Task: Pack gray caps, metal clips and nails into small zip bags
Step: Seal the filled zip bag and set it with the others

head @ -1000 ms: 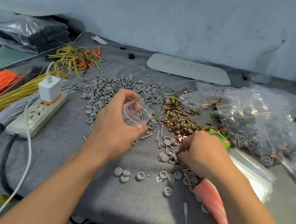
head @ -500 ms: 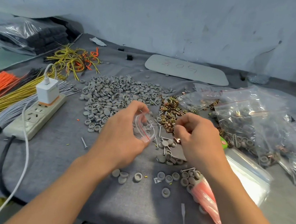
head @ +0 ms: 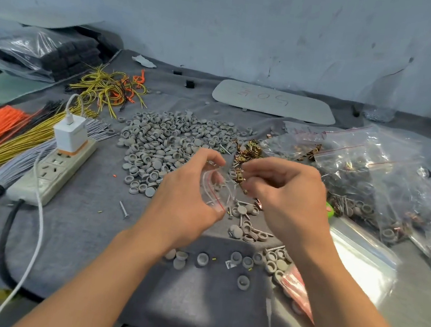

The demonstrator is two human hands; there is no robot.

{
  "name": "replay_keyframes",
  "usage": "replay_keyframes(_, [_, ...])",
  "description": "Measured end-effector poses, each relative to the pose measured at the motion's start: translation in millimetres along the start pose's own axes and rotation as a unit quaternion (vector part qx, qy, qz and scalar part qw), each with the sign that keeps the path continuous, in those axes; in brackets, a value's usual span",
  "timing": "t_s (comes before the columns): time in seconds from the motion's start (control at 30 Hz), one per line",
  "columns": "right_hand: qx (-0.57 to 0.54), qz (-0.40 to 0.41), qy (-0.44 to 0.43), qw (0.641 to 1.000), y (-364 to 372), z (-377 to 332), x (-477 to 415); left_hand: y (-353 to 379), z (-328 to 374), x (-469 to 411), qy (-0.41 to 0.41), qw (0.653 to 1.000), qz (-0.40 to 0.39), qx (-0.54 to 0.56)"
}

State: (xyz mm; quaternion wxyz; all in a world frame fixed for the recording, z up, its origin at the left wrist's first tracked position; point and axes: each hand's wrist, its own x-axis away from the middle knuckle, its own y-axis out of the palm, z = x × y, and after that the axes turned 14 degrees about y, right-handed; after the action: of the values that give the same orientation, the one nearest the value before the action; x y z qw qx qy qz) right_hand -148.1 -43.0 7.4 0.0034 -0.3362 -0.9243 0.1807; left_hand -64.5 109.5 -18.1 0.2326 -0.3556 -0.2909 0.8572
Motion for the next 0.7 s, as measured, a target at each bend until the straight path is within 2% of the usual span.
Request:
replay_keyframes(0.03, [0.04,0.027,0.018,0.999,-6,4,-4,-1,-1,0,-0.003,1.0,0.006,0.007])
replay_keyframes(0.1, [0.191,0.038,0.052,0.98,-16,14,-11,-5,-2,1,-0.007,1.0,0.02,0.022])
replay_keyframes(0.17, [0.339,-0.01,0.081,0.937,-21,23,-13,-7,-2,1,-0.007,0.999,0.032,0.032])
replay_keyframes(0.23, [0.417,-0.059,0.099,0.902,-20,29,-12,-9,-2,2,-0.005,0.999,0.037,0.035])
replay_keyframes(0.47, [0.503,-0.137,0.09,0.849,-11,31,-14,-7,-2,1,0.005,0.999,0.033,0.021])
replay_keyframes(0.7, [0.487,-0.156,0.103,0.853,-10,25,-11,-5,-5,1,0.013,1.0,0.021,0.007])
